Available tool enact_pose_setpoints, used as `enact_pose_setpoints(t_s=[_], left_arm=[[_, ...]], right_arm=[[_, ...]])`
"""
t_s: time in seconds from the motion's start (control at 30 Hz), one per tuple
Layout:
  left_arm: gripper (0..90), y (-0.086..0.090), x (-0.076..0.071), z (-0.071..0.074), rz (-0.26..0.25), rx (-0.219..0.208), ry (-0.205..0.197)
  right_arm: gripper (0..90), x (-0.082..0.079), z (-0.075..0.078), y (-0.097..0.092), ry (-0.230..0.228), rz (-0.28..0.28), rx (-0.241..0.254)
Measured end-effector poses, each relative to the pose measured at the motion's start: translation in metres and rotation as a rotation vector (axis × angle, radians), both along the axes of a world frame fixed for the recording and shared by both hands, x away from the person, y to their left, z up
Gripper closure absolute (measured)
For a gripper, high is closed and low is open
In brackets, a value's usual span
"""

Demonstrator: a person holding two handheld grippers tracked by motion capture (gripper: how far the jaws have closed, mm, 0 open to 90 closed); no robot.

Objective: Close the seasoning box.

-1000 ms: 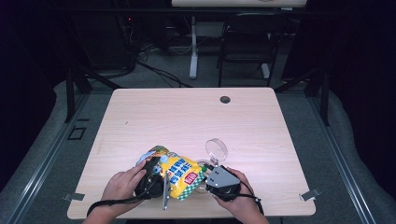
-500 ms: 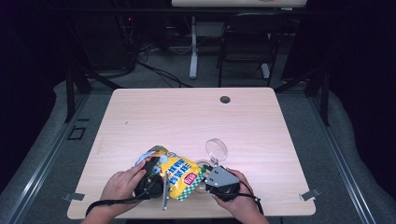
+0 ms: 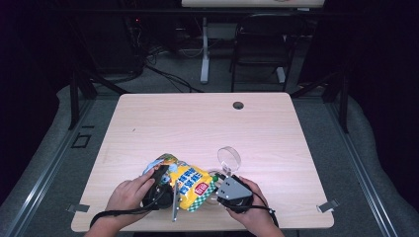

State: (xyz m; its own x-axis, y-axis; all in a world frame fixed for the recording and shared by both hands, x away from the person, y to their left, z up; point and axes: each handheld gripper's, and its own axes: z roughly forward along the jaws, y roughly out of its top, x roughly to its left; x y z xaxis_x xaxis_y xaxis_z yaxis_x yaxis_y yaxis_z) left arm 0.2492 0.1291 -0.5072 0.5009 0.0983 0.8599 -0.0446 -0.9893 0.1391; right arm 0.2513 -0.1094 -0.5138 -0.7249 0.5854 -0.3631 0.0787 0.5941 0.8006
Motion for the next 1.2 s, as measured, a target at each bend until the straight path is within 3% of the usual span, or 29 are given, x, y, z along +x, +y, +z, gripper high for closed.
enact_pose_setpoints(t_s=[0.4, 1.2], left_arm=[[60.0, -0.0009, -0.0001, -0.0004, -0.006, 0.0, 0.0], [60.0, -0.0018, -0.0012, 0.0022, -0.009, 0.037, -0.026]], right_arm=[[63.9, -0.0005, -0.0007, 0.0015, -0.02, 0.009, -0.015], [67.0, 0.0013, -0.002, 0.0023, 0.028, 0.01, 0.004]])
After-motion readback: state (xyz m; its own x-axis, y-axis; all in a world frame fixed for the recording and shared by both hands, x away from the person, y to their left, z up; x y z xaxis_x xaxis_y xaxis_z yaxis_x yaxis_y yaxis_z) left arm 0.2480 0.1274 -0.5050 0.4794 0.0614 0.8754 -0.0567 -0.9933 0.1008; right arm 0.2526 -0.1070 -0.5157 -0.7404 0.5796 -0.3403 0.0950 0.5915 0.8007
